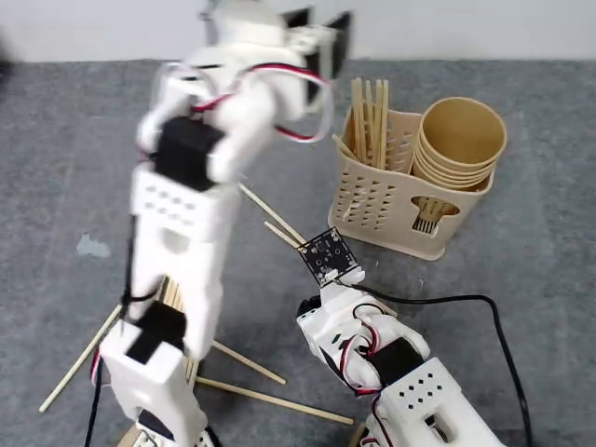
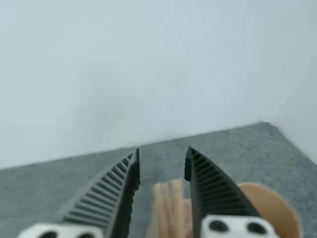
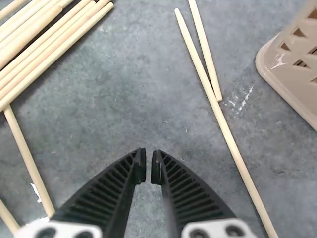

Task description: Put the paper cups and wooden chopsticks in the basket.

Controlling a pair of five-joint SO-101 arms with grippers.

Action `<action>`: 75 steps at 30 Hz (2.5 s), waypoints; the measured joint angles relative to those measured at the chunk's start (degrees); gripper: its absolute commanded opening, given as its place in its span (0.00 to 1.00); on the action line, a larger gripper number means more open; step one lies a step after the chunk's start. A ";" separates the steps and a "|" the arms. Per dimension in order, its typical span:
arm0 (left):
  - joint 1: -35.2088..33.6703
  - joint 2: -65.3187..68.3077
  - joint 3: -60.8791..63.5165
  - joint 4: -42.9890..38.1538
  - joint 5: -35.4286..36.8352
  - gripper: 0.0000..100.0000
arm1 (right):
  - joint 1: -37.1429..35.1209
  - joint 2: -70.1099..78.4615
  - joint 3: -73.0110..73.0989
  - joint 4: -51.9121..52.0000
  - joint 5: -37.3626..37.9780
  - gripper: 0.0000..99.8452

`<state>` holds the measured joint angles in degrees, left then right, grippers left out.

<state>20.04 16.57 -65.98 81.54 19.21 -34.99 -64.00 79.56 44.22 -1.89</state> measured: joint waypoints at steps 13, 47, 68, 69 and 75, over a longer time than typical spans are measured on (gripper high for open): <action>-16.00 -1.23 2.20 17.85 -16.53 0.01 | 0.00 0.00 0.00 0.00 0.00 0.04; -48.79 -46.68 106.64 -12.31 -29.98 0.02 | -5.45 18.90 -28.57 13.71 -12.31 0.04; -55.21 -46.68 124.48 -31.82 -20.40 0.02 | -13.19 78.51 -70.33 8.79 -20.84 0.23; -55.21 -46.68 124.48 -32.09 -20.40 0.02 | -13.19 80.18 -72.35 8.79 -21.01 0.23; -55.21 -46.68 124.66 -32.53 -20.40 0.02 | -14.68 88.79 -81.93 8.79 -23.82 0.23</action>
<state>-35.16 -30.11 58.68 49.01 -1.19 -49.67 24.79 -2.37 53.01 -25.71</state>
